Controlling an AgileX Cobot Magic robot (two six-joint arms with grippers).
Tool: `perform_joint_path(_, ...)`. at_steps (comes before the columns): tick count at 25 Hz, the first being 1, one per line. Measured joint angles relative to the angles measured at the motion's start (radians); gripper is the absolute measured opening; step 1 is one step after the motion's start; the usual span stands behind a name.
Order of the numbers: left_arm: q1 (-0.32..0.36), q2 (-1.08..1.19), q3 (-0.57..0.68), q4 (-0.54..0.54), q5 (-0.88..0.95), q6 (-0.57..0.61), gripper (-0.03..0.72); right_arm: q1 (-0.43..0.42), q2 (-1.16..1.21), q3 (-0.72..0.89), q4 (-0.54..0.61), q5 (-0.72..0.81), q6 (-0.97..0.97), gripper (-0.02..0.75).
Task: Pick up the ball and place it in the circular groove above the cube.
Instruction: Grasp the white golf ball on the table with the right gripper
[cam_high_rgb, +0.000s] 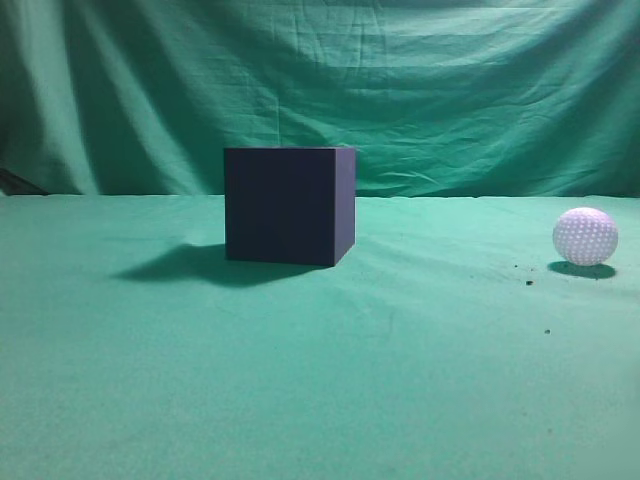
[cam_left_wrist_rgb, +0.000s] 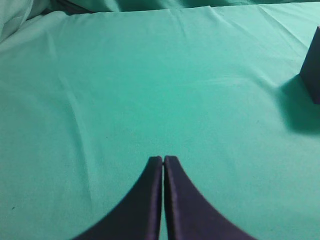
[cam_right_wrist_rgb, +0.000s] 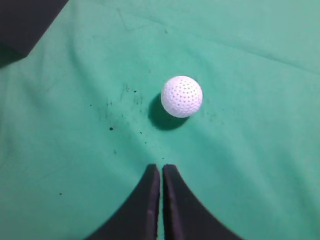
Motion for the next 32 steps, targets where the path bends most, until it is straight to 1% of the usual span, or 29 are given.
perform_joint_path(3, 0.000, 0.000, 0.000, 0.000, 0.000, 0.000, 0.000, 0.021, 0.111, -0.032, -0.037, -0.012, 0.004, 0.000)
perform_joint_path(6, 0.000, 0.000, 0.000, 0.000, 0.000, 0.000, 0.000, 0.023, 0.203, -0.054, -0.057, -0.039, 0.004, 0.147)
perform_joint_path(8, 0.000, 0.000, 0.000, 0.000, 0.000, 0.000, 0.000, 0.023, 0.262, -0.071, -0.060, -0.056, 0.007, 0.276)
perform_joint_path(11, 0.000, 0.000, 0.000, 0.000, 0.000, 0.000, 0.000, 0.023, 0.330, -0.094, -0.068, -0.071, 0.053, 0.510)
perform_joint_path(13, 0.000, 0.000, 0.000, 0.000, 0.000, 0.000, 0.000, 0.023, 0.366, -0.112, -0.086, -0.078, 0.099, 0.596)
perform_joint_path(16, 0.000, 0.000, 0.000, 0.000, 0.000, 0.000, 0.000, 0.023, 0.412, -0.139, -0.120, -0.092, 0.154, 0.597)
perform_joint_path(24, 0.000, 0.000, 0.000, 0.000, 0.000, 0.000, 0.000, 0.015, 0.502, -0.176, -0.130, -0.162, 0.195, 0.597)
perform_joint_path(25, 0.000, 0.000, 0.000, 0.000, 0.000, 0.000, 0.000, 0.010, 0.508, -0.178, -0.130, -0.168, 0.198, 0.543)
perform_joint_path(28, 0.000, 0.000, 0.000, 0.000, 0.000, 0.000, 0.000, 0.002, 0.516, -0.178, -0.132, -0.173, 0.203, 0.545)
perform_joint_path(29, 0.000, 0.000, 0.000, 0.000, 0.000, 0.000, 0.000, -0.001, 0.516, -0.178, -0.134, -0.175, 0.204, 0.492)
perform_joint_path(32, 0.000, 0.000, 0.000, 0.000, 0.000, 0.000, 0.000, -0.001, 0.524, -0.181, -0.134, -0.175, 0.205, 0.429)
